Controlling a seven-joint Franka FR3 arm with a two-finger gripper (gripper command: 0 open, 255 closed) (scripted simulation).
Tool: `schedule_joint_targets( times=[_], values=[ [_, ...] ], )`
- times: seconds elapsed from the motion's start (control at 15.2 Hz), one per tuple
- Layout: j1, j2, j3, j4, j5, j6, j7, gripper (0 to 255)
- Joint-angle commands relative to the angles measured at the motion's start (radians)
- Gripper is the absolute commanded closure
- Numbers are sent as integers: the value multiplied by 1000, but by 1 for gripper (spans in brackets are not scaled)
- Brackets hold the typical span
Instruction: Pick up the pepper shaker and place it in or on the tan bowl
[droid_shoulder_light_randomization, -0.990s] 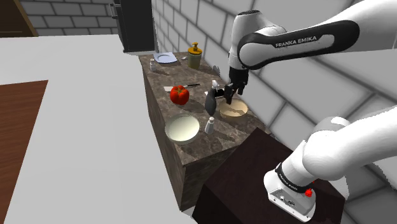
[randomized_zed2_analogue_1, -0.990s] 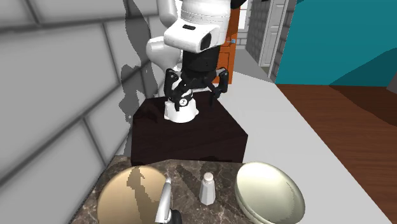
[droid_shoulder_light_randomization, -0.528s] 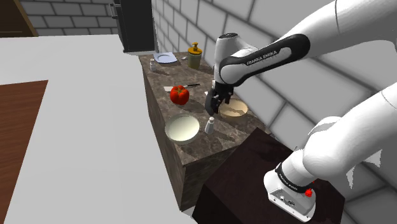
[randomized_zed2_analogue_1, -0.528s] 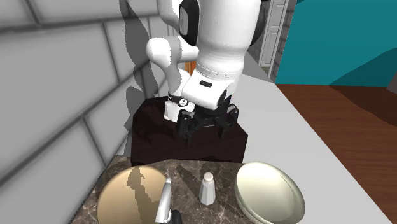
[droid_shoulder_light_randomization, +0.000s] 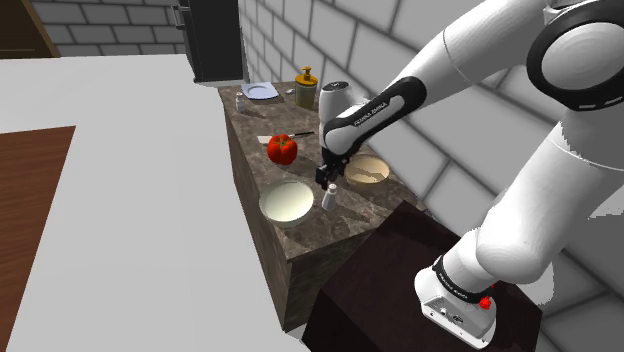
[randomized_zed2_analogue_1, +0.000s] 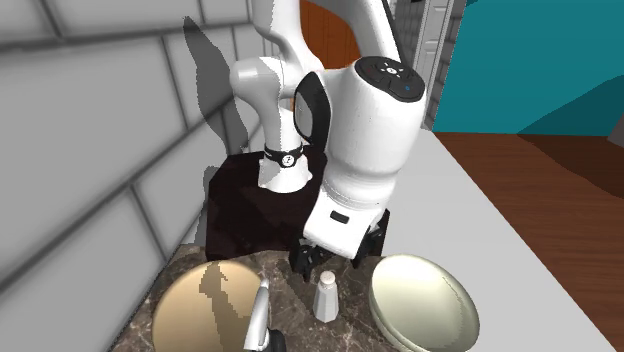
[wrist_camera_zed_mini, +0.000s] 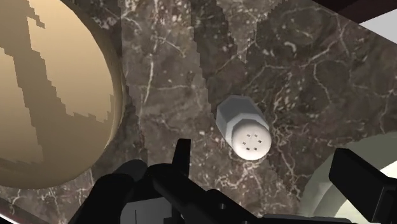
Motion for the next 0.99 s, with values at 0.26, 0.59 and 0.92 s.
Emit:
schedule_joint_targets(
  times=[0.26,0.59,0.92],
  values=[
    [-2,72,-4,-19,-11,91,9,0],
    [-2,78,-5,-20,-12,99,10,0],
    [-2,78,-5,-20,-12,99,10,255]
  ],
)
